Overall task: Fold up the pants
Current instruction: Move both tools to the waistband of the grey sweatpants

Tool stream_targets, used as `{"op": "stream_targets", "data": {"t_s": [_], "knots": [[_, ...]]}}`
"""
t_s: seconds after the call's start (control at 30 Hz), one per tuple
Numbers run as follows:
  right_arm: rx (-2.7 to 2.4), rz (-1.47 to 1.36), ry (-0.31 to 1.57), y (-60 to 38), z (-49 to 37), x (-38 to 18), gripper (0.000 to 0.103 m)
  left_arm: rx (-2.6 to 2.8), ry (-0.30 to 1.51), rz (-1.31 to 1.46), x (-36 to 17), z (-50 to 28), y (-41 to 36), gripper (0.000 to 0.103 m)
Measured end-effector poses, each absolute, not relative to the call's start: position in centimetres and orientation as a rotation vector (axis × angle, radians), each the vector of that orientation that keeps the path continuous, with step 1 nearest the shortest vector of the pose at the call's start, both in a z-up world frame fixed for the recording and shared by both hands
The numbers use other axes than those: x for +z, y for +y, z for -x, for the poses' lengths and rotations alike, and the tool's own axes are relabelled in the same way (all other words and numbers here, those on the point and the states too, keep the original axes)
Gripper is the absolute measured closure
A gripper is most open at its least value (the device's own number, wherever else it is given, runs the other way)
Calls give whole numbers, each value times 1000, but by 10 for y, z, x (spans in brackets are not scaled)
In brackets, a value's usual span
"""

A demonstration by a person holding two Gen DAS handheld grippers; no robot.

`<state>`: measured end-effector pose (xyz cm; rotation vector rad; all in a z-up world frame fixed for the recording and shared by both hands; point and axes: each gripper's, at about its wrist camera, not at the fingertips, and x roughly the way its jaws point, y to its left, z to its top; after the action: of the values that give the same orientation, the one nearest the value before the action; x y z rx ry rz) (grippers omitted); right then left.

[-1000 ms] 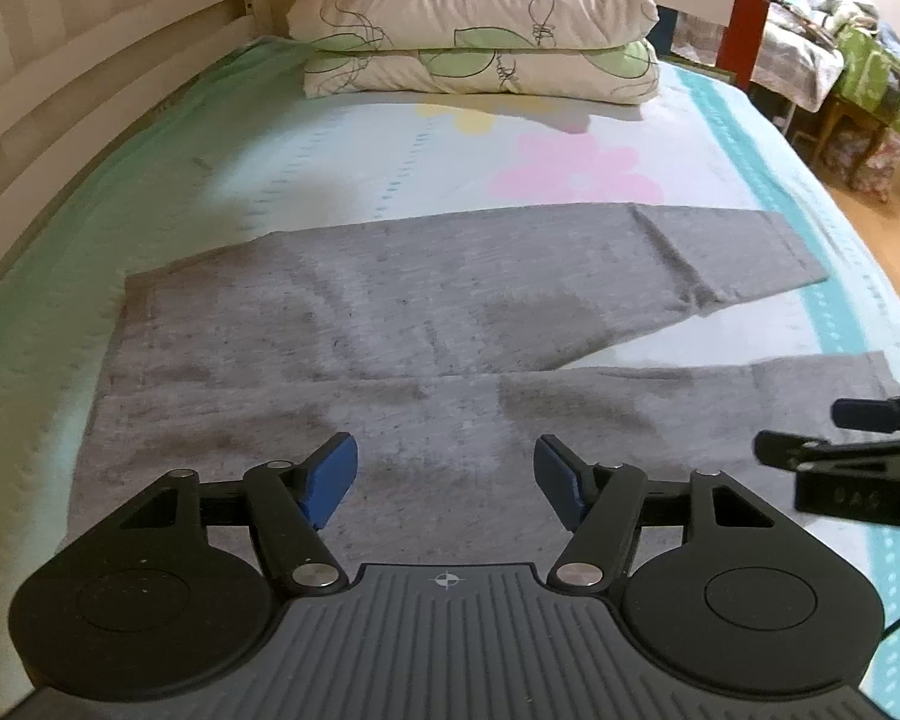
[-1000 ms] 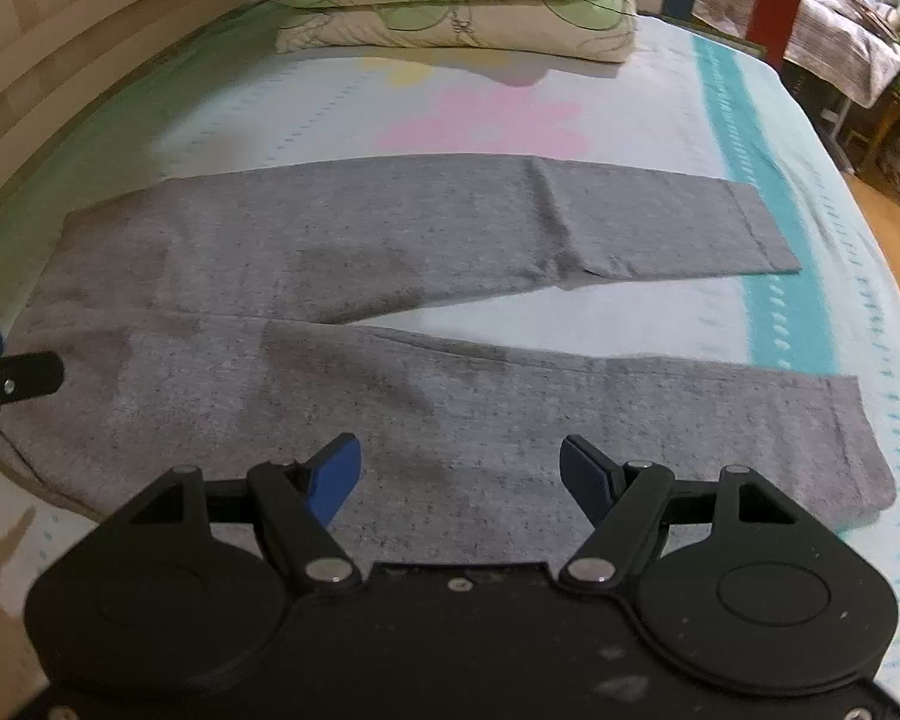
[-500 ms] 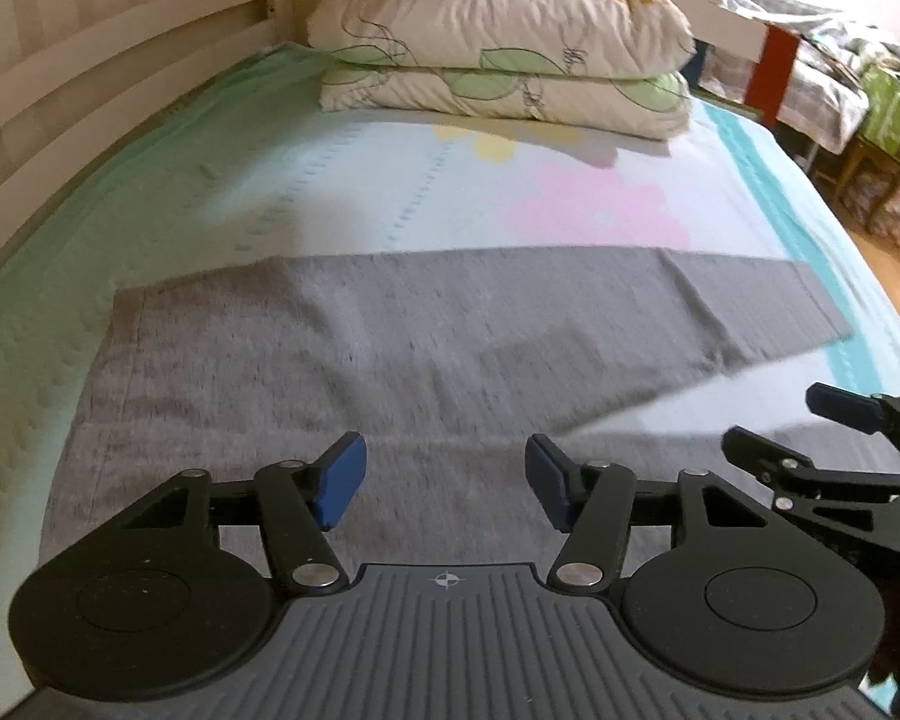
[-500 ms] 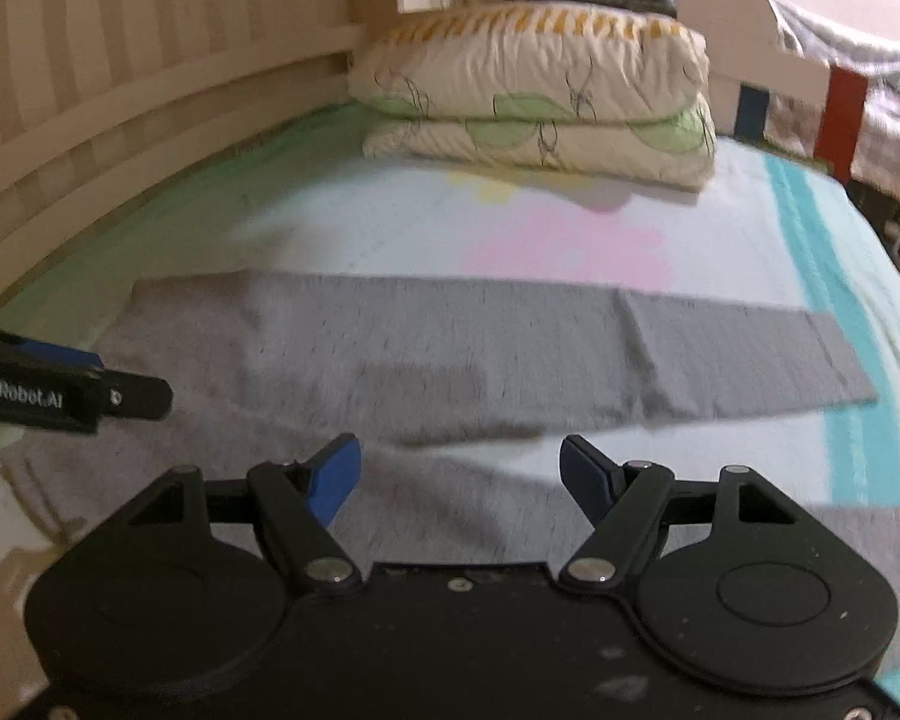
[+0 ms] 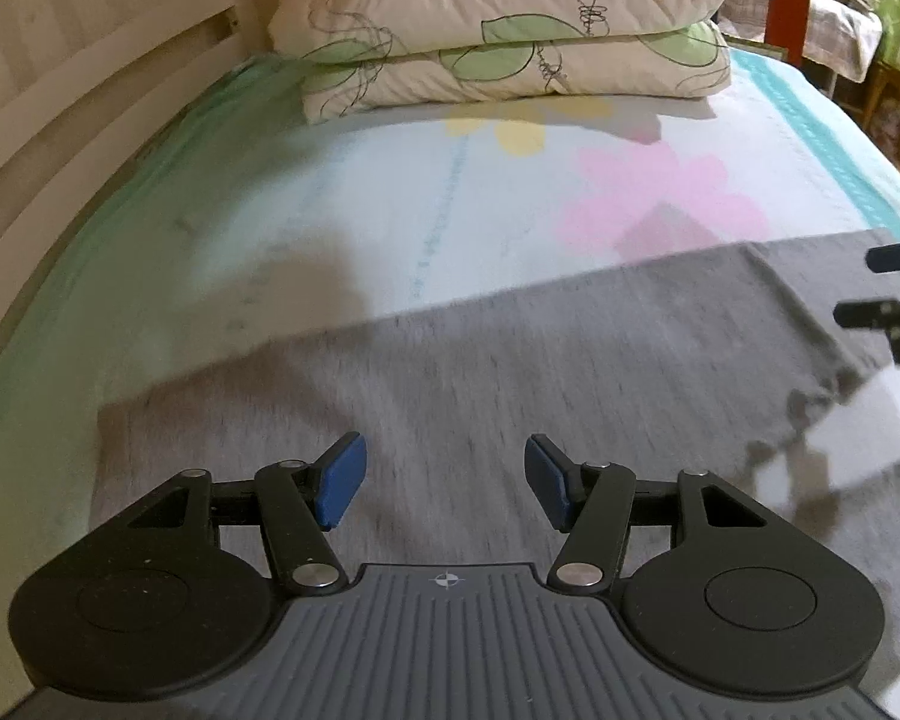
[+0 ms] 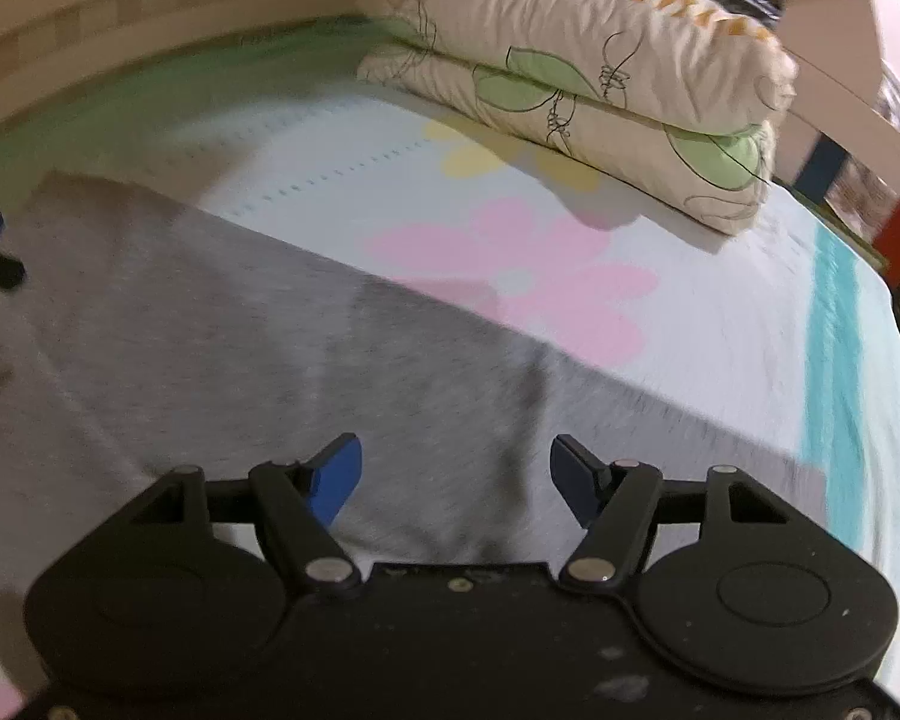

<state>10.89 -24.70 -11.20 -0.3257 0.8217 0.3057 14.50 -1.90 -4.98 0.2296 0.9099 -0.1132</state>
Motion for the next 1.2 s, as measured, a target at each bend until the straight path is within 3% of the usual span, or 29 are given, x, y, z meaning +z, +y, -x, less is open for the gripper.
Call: {"op": "stream_targets", "data": {"t_s": [0.07, 0.1, 0.17, 0.2, 0.3, 0.67, 0.8, 0.93, 0.97, 1.2], "knots": [[341, 310, 854, -257, -138, -117, 64, -105, 879, -239, -55, -157, -24, 46], [361, 312, 876, -258, -149, -121, 88, -99, 871, -235, -59, -162, -26, 46], [407, 332, 917, -262, -175, -132, 89, -102, 878, -212, -68, -172, -29, 46], [407, 366, 909, -259, -180, -134, 84, -100, 885, -202, -74, -178, -31, 46], [425, 471, 892, -259, -206, -146, 48, -92, 916, -169, -89, -195, -34, 46], [585, 506, 996, -279, -282, -182, 44, -84, 1005, -138, -127, -228, -40, 45], [632, 387, 1051, -291, -291, -184, 49, -80, 1026, -142, -134, -232, -42, 45], [686, 305, 1062, -297, -287, -183, 90, -80, 1029, -127, -134, -236, -44, 45], [694, 306, 1058, -297, -283, -181, 95, -80, 1022, -123, -133, -237, -44, 45], [670, 351, 904, -298, -218, -158, 98, -96, 973, -61, -112, -249, -46, 45]]}}
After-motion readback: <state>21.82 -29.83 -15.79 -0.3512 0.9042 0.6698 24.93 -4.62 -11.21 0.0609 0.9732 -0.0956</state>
